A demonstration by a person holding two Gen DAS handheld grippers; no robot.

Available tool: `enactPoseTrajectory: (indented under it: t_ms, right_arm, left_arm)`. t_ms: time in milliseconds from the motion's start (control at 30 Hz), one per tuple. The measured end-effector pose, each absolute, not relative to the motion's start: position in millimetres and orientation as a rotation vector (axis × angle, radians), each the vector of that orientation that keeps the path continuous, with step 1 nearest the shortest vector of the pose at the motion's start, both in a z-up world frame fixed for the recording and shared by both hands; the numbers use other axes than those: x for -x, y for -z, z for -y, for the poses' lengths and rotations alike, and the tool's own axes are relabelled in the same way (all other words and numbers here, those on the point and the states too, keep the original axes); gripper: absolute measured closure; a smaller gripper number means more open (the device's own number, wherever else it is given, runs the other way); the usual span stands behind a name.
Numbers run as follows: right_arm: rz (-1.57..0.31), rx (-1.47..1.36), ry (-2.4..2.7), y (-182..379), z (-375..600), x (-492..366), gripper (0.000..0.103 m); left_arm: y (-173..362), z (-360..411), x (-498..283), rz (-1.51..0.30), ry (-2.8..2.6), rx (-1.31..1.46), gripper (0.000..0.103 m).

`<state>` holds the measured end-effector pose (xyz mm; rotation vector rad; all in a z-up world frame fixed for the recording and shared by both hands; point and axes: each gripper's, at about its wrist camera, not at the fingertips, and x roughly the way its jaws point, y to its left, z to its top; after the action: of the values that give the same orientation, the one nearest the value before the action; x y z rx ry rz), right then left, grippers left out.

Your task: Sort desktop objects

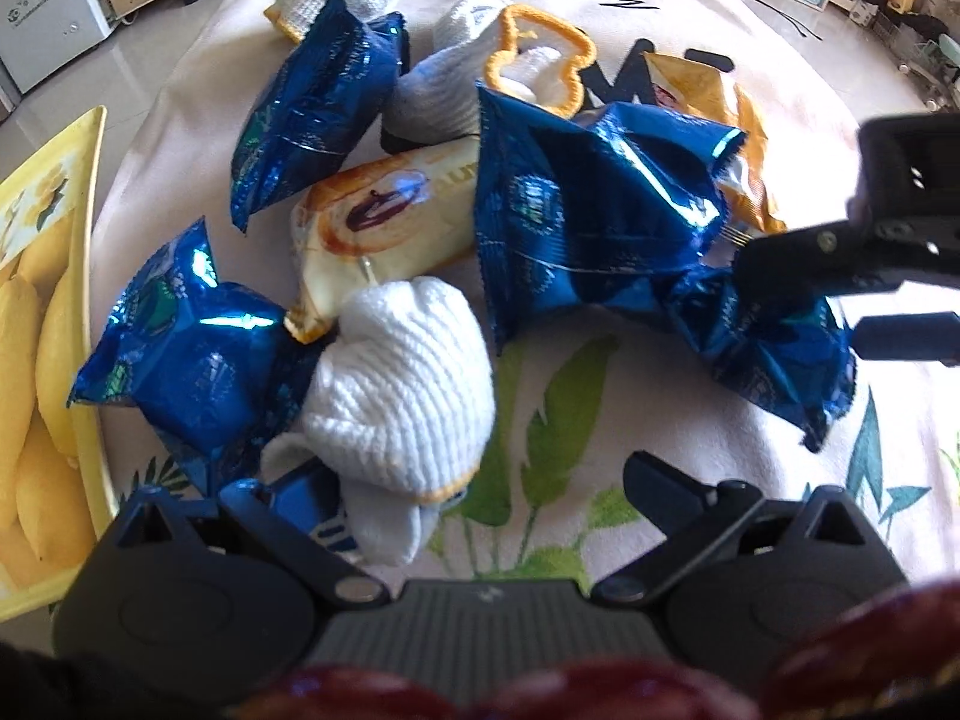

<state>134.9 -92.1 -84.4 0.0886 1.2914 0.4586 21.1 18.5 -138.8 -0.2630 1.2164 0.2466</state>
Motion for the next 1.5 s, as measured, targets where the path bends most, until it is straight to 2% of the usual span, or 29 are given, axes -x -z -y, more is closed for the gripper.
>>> enactPoseTrajectory:
  t_ms: [233,500,833,1500]
  right_arm:
    - [-1.310,-0.135,-0.471,85.6,97.3,-137.4,0.021]
    - [-1.265,-0.052,-0.497,80.0,90.7,-137.4,0.021]
    - [-1.271,-0.059,-0.523,79.8,88.0,-136.9,0.021]
    - [-1.292,-0.010,-0.514,90.5,87.4,-136.7,0.020]
  left_arm:
    - [132.4,-34.2,-11.9,-1.198,-0.238,0.435,0.001]
    - [122.8,-51.6,-3.4,-1.155,-0.264,0.558,0.000]
    - [114.0,-66.8,-8.7,-1.066,-0.285,0.525,0.001]
    - [136.5,-51.7,-21.0,-1.194,-0.384,0.347,0.000]
